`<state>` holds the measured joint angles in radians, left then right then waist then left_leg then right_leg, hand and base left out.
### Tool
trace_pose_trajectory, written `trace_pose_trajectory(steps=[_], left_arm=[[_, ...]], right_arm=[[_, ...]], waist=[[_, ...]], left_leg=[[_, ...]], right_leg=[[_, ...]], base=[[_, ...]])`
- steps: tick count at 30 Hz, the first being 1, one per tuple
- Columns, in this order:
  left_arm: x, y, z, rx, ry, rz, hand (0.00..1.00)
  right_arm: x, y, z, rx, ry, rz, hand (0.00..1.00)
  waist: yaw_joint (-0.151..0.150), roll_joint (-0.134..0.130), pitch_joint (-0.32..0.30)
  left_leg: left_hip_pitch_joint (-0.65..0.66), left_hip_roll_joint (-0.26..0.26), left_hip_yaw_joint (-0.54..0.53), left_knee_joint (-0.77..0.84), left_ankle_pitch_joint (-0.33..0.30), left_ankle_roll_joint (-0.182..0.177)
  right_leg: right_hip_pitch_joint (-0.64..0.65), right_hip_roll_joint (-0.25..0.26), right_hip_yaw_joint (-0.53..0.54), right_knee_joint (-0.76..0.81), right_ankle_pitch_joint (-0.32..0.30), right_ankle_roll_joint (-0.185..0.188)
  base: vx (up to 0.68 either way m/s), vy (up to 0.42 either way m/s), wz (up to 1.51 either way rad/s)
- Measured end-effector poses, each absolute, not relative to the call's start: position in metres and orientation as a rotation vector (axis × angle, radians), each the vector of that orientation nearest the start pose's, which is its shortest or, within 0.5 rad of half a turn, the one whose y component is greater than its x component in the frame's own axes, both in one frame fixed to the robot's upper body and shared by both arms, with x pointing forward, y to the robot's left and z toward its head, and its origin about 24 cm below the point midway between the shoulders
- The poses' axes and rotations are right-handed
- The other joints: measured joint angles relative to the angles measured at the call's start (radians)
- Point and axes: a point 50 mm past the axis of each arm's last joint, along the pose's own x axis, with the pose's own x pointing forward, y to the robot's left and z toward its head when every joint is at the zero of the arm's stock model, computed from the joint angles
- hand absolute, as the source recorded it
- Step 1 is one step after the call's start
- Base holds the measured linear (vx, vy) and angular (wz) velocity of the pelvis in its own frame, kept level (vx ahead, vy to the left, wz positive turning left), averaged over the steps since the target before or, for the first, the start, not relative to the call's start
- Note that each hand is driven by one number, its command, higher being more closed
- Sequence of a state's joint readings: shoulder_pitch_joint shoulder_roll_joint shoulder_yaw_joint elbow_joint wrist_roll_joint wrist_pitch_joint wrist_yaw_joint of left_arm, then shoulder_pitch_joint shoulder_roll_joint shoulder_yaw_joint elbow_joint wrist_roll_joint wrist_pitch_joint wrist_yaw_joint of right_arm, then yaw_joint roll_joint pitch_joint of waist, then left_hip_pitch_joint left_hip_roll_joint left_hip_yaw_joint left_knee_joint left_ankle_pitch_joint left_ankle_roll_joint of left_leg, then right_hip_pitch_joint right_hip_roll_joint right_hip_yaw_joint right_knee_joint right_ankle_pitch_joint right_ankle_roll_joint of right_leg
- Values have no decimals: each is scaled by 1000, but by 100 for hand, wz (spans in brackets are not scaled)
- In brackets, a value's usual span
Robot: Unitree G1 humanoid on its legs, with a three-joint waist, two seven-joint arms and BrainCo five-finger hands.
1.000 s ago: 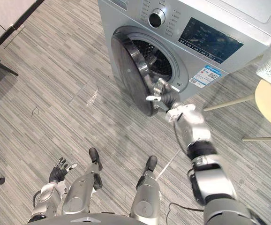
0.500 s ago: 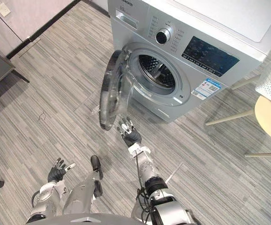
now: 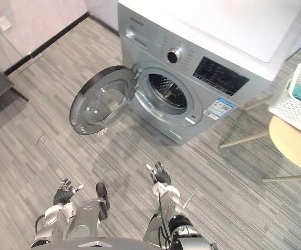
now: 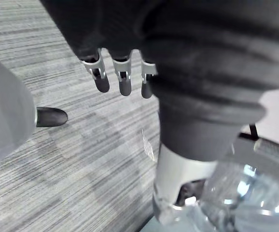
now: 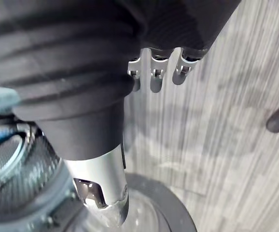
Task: Pick up the laundry basket with both hands and put the clothes into the washing machine.
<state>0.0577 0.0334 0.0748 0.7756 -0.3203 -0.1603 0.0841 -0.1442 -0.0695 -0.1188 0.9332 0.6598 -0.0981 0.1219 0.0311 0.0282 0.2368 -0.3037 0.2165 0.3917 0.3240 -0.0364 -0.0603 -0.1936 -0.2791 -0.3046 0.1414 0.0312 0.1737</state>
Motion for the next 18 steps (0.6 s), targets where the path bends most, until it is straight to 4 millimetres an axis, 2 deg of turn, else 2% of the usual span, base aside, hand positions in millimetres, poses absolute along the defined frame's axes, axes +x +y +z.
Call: trace_pose_trajectory(steps=[1,2,4,5,6,7,8,10,12,14,15,16,17,18], left_arm=[[167,185,-118,-252,660,331,0],[172,183,-118,-242,666,319,0],[176,183,-119,-234,678,323,0],[180,184,-118,-230,682,327,0],[183,184,-118,-228,684,328,0],[185,184,-118,-242,685,337,0],[182,183,-120,-268,694,363,0],[176,191,-123,-239,723,376,0],[172,197,-125,-208,735,379,0],[167,198,-128,-201,762,378,0],[164,196,-129,-206,772,378,0],[162,193,-131,-217,785,377,0],[161,190,-132,-226,792,375,0],[157,187,-134,-249,801,387,0]], right_arm=[[209,-188,-109,626,593,-286,0],[199,-199,-115,676,603,-379,0],[194,-211,-116,780,575,-507,0],[191,-214,-117,882,534,-578,0],[191,-216,-115,963,488,-628,0],[194,-219,-112,1031,434,-669,0],[197,-219,-109,1082,394,-705,0],[194,-214,-110,1122,381,-741,0],[200,-214,-107,1127,366,-740,0],[210,-217,-100,1118,332,-736,0],[220,-220,-90,1114,288,-711,0],[227,-225,-79,1105,236,-682,0],[229,-228,-74,1099,210,-672,0],[232,-233,-64,1094,153,-649,0]], waist=[[-2,0,0],[-14,-2,0],[-19,-1,0],[-26,-3,0],[-35,-5,1],[-37,-2,2],[-35,4,1],[-44,6,-2],[-41,-14,-24],[-40,-27,-31],[-41,-22,-28],[-44,-2,-25],[-47,14,-27],[-52,38,-30]], left_leg=[[-2,5,5,13,-8,-1],[-21,29,35,81,-55,2],[-45,78,96,177,-118,4],[-48,111,143,235,-162,9],[-37,123,185,244,-182,22],[-3,134,245,212,-194,27],[46,165,337,169,-175,48],[106,186,447,152,-172,49],[118,194,522,143,-166,54],[130,201,589,150,-162,51],[142,218,618,167,-159,46],[158,247,625,186,-154,37],[170,262,625,189,-147,27],[207,295,624,187,-131,0]], right_leg=[[-3,1,8,0,0,0],[-26,8,54,-6,15,1],[-61,30,113,-32,57,-10],[-76,47,141,-65,90,-60],[-80,52,140,-110,91,-156],[-71,52,78,-151,2,-268],[-87,49,14,-82,6,-237],[-85,35,-52,108,-26,-199],[-70,28,-108,161,-56,-180],[-39,4,-155,133,-56,-166],[-26,8,-178,92,-53,-121],[-14,29,-188,74,-50,-63],[-9,49,-180,71,-50,-59],[15,90,-165,60,-53,-63]], base=[[-41,72,-80],[-46,91,-84],[-63,93,-123],[-147,97,-134],[-170,92,-144],[-111,150,-173],[-2,187,-195],[46,178,-150],[42,48,-108],[73,-76,-108],[76,-176,-104],[65,-196,-98],[39,-232,-89],[25,-250,-85]])
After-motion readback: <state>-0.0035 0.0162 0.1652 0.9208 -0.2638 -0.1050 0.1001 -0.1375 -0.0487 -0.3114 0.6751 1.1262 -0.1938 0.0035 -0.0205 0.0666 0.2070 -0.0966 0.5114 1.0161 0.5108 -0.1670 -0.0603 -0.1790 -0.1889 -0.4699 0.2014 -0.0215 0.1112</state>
